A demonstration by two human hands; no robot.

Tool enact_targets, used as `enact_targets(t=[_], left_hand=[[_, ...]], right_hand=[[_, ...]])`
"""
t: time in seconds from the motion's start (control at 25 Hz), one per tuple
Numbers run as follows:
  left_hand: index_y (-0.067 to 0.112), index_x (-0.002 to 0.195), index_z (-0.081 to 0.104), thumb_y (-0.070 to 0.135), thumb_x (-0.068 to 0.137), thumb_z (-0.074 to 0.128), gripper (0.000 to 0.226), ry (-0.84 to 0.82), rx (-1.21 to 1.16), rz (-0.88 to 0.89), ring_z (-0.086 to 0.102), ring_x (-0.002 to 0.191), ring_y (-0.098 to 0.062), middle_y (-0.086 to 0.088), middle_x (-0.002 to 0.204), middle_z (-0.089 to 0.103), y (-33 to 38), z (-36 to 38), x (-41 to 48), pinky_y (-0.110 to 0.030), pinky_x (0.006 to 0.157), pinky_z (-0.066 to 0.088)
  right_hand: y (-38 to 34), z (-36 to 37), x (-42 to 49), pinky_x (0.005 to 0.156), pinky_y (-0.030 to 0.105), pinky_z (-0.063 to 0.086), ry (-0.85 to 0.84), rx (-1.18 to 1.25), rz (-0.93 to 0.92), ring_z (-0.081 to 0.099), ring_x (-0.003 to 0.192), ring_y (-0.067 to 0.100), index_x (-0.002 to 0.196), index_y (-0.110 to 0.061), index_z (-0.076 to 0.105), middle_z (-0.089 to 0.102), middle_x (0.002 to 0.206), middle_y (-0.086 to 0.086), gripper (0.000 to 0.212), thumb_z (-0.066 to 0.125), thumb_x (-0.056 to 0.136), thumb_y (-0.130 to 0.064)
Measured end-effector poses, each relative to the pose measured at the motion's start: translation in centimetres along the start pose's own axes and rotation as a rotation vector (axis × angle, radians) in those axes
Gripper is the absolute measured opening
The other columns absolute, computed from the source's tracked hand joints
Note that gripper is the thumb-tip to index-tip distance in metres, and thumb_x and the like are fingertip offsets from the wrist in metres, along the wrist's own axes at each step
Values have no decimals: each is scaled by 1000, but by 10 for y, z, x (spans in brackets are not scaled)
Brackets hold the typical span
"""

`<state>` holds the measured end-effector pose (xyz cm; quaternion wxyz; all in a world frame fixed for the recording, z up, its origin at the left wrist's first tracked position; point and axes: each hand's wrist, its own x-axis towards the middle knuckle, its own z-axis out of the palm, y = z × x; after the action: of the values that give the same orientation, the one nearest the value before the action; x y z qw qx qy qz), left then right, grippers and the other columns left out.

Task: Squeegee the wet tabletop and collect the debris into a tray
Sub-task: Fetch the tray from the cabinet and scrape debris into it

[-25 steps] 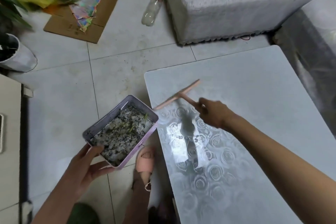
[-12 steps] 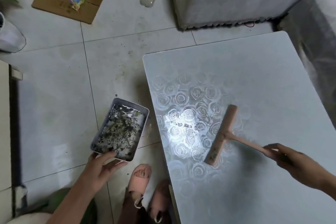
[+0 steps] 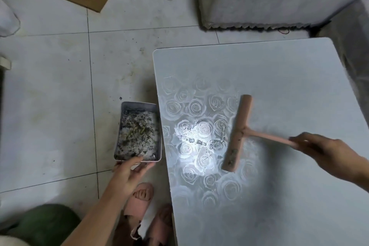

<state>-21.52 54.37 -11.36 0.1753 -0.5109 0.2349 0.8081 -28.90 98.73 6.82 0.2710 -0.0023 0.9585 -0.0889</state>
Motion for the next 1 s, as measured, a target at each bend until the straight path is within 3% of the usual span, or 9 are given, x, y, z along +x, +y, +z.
enact_targets(t=[0.08, 0.24, 0.4, 0.48, 0.68, 0.76, 0.84, 0.92, 1.0], left_hand=[[0, 95, 65, -9, 89, 47, 21, 4, -97, 8, 58, 107, -35, -21, 107, 63, -10, 1, 11, -54, 86, 53], [5, 61, 70, -15, 79, 50, 33, 11, -130, 34, 61, 87, -28, -12, 74, 67, -22, 8, 8, -55, 69, 57], [11, 76, 57, -12, 71, 55, 24, -31, -105, 31, 54, 83, -21, -9, 80, 54, -25, 4, 4, -56, 87, 52], [14, 75, 51, -13, 82, 49, 27, -9, -118, 22, 51, 79, -19, -10, 77, 47, -24, 5, 3, -56, 91, 51], [6, 47, 62, -12, 91, 40, 52, 27, -37, 48, 65, 59, -16, -9, 54, 60, -28, 12, -3, -35, 65, 60], [6, 47, 67, -12, 91, 40, 55, 25, -37, 53, 68, 58, -16, -9, 58, 66, -29, 14, -6, -33, 65, 58], [5, 50, 67, -15, 88, 40, 50, 8, -69, 56, 70, 60, -19, -11, 61, 68, -27, 13, -6, -40, 69, 58], [4, 50, 63, -17, 87, 40, 48, 16, -109, 53, 67, 58, -18, -10, 58, 64, -26, 13, -6, -48, 71, 56], [4, 47, 61, -18, 87, 41, 49, 24, -106, 48, 65, 55, -16, -9, 54, 61, -27, 14, -6, -49, 69, 57]], right_hand=[[-41, 18, 19, 81, 39, 45, -27, -13, -157, 63, 84, 17, 112, -46, 55, 61, 88, -11, 24, 42, 93, -41], [-94, 28, 53, 81, 36, 40, -2, -131, -363, 61, 86, 19, 120, -39, 55, 59, 87, -8, 27, 43, 98, -31], [-46, -21, 42, 75, 37, 49, -11, -131, -220, 64, 76, 12, 106, -55, 50, 66, 87, -12, 18, 39, 93, -52], [-33, -25, 36, 70, 33, 47, 18, -201, -147, 60, 67, 8, 104, -54, 51, 62, 78, -13, 31, 25, 90, -66], [-138, 39, 62, 85, 33, 40, -15, -218, -370, 61, 95, 18, 126, -40, 49, 62, 98, -6, 31, 44, 97, -31], [-166, 36, 68, 81, 35, 40, 100, -283, -461, 61, 88, 19, 124, -41, 51, 60, 89, -5, 30, 45, 96, -30], [-155, 17, 59, 70, 38, 43, 146, -221, -458, 61, 73, 22, 115, -41, 56, 58, 75, -5, 25, 46, 95, -29], [-122, -10, 44, 57, 34, 41, 192, -226, -384, 60, 58, 23, 106, -40, 59, 55, 65, -7, 24, 37, 97, -38], [-106, -19, 35, 56, 32, 38, 165, -302, -285, 61, 57, 22, 105, -38, 63, 54, 64, -8, 33, 31, 98, -44]])
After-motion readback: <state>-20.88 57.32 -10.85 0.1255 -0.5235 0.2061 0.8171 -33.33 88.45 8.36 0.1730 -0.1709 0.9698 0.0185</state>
